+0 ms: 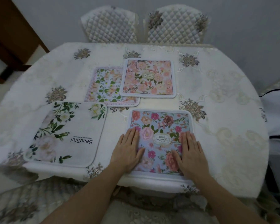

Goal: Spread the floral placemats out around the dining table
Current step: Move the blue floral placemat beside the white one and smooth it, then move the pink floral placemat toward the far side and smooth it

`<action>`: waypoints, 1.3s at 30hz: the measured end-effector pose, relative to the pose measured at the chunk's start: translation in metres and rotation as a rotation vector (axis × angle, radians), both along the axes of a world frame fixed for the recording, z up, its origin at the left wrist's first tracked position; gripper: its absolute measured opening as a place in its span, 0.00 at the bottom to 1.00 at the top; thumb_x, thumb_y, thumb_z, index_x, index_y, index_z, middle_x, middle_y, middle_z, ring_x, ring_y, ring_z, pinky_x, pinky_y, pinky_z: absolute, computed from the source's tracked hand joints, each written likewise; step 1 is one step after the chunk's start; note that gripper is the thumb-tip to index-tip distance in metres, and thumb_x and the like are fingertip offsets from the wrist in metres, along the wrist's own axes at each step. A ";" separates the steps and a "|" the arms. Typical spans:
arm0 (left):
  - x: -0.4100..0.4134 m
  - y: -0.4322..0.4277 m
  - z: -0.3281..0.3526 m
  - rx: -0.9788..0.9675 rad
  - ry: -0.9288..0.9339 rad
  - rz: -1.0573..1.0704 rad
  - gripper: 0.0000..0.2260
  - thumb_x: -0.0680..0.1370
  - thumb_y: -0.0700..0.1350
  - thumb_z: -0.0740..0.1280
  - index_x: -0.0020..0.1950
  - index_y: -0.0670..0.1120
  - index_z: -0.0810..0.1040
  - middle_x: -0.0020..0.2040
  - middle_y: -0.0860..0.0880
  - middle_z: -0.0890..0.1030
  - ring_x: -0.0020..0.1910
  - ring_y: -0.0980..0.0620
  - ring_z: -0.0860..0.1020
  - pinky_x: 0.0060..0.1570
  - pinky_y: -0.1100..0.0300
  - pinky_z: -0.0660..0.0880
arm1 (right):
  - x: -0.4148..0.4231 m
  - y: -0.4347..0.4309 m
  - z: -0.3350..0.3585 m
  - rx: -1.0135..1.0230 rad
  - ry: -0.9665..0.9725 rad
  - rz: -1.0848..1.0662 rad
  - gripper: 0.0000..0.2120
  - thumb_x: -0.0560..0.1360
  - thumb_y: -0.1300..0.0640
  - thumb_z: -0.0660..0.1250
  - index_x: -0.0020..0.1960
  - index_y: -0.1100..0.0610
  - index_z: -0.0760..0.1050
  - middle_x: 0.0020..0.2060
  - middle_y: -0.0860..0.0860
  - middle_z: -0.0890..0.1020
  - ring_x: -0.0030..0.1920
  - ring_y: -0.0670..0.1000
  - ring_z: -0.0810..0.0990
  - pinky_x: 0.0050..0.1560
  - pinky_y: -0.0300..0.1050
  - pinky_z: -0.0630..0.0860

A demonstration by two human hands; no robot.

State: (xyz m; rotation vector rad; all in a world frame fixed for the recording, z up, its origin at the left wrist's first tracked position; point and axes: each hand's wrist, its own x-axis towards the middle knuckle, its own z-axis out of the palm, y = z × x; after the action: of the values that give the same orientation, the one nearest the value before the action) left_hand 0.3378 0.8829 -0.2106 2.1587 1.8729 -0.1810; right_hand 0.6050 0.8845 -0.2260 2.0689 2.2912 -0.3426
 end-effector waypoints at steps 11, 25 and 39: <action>-0.117 0.010 0.067 0.097 -0.024 0.207 0.39 0.74 0.65 0.38 0.80 0.44 0.51 0.80 0.46 0.56 0.79 0.49 0.54 0.77 0.51 0.50 | -0.076 0.033 0.067 0.012 0.013 -0.055 0.37 0.79 0.36 0.46 0.79 0.61 0.52 0.77 0.60 0.60 0.76 0.60 0.59 0.76 0.57 0.56; -0.332 0.083 0.098 0.148 -0.260 0.357 0.30 0.79 0.61 0.58 0.76 0.44 0.61 0.72 0.43 0.70 0.69 0.44 0.69 0.64 0.50 0.68 | -0.285 0.059 0.112 0.084 0.038 -0.242 0.34 0.79 0.38 0.53 0.78 0.57 0.54 0.74 0.57 0.65 0.74 0.57 0.64 0.72 0.55 0.64; -0.273 0.172 0.095 0.173 -0.369 0.295 0.28 0.77 0.61 0.61 0.71 0.46 0.67 0.65 0.44 0.75 0.62 0.44 0.72 0.58 0.48 0.72 | -0.256 0.129 0.124 0.157 -0.072 -0.250 0.32 0.79 0.39 0.53 0.77 0.57 0.57 0.70 0.58 0.70 0.67 0.59 0.71 0.64 0.55 0.71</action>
State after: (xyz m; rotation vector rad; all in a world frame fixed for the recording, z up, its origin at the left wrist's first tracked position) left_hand 0.0646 1.0546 -0.1155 1.8242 2.0046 0.4235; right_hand 0.3493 1.0134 -0.1016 2.4068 2.0836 -0.0940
